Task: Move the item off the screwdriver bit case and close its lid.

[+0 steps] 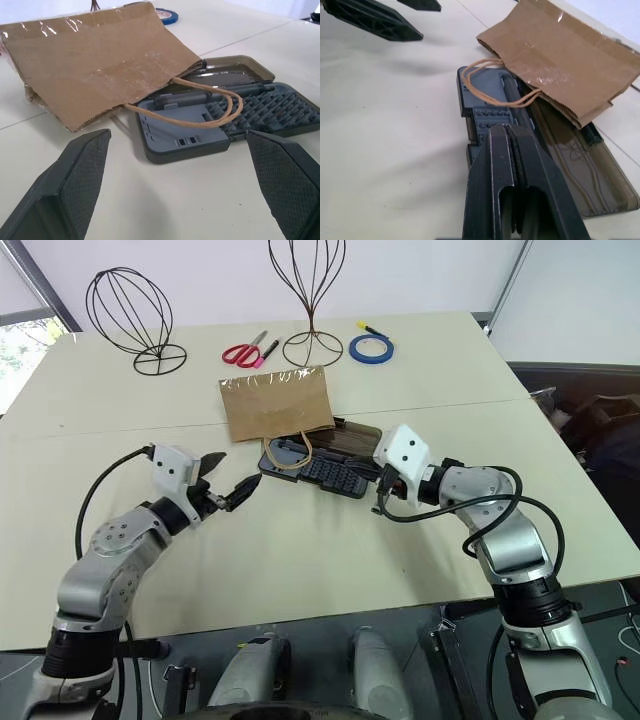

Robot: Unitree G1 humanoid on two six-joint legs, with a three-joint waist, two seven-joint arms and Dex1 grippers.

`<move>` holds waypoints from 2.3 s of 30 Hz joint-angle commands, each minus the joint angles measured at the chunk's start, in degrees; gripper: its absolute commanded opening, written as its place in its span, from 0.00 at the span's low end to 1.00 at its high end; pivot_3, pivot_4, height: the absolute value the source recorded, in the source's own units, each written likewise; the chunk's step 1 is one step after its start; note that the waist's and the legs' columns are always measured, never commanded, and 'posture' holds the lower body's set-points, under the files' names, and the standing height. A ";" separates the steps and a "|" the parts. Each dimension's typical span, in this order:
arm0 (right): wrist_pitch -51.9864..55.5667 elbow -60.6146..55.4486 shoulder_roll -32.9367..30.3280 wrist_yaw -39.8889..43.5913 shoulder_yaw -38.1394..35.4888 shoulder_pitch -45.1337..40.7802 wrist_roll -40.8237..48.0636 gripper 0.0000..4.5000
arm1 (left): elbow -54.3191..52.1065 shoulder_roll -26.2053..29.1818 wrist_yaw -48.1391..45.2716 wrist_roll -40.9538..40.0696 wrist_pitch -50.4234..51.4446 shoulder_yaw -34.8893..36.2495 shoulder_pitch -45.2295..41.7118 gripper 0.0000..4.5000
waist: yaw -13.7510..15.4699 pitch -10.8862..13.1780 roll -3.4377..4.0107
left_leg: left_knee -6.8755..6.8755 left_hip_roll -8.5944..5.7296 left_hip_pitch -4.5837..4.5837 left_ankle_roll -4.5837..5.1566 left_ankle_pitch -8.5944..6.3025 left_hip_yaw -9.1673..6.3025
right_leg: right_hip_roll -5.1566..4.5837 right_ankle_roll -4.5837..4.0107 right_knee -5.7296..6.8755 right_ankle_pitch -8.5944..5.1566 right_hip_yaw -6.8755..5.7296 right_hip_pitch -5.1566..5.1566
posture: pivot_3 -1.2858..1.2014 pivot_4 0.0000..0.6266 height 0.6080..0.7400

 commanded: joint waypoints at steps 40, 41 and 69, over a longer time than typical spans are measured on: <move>-3.26 1.73 0.61 -4.29 -2.62 -2.47 -1.00 0.00 | -0.63 -1.62 1.71 -1.24 0.56 1.08 -2.64 1.00 | -0.05 0.00 0.00 | 0.00 0.00 0.00 0.00 0.00 0.00 | 0.00 0.00 0.01 0.00 0.00 0.00 | 0.52 0.24 1.00; -3.50 2.30 0.63 -4.58 -2.41 -2.92 -1.39 0.00 | -0.57 -1.70 1.81 -1.15 0.52 1.03 -2.70 1.00 | -0.04 0.00 0.00 | 0.00 0.00 0.00 0.00 0.00 0.00 | 0.00 0.00 0.00 0.00 0.00 0.00 | 0.52 0.24 1.00; -15.58 62.27 20.55 -16.36 0.22 -38.79 -10.45 0.99 | -0.21 -3.80 4.30 0.91 -1.10 0.27 -3.04 1.00 | -0.40 0.03 0.06 | -0.07 -0.05 -0.01 -0.01 0.01 0.02 | -0.05 0.00 0.02 0.03 0.01 -0.07 | 0.52 0.24 1.00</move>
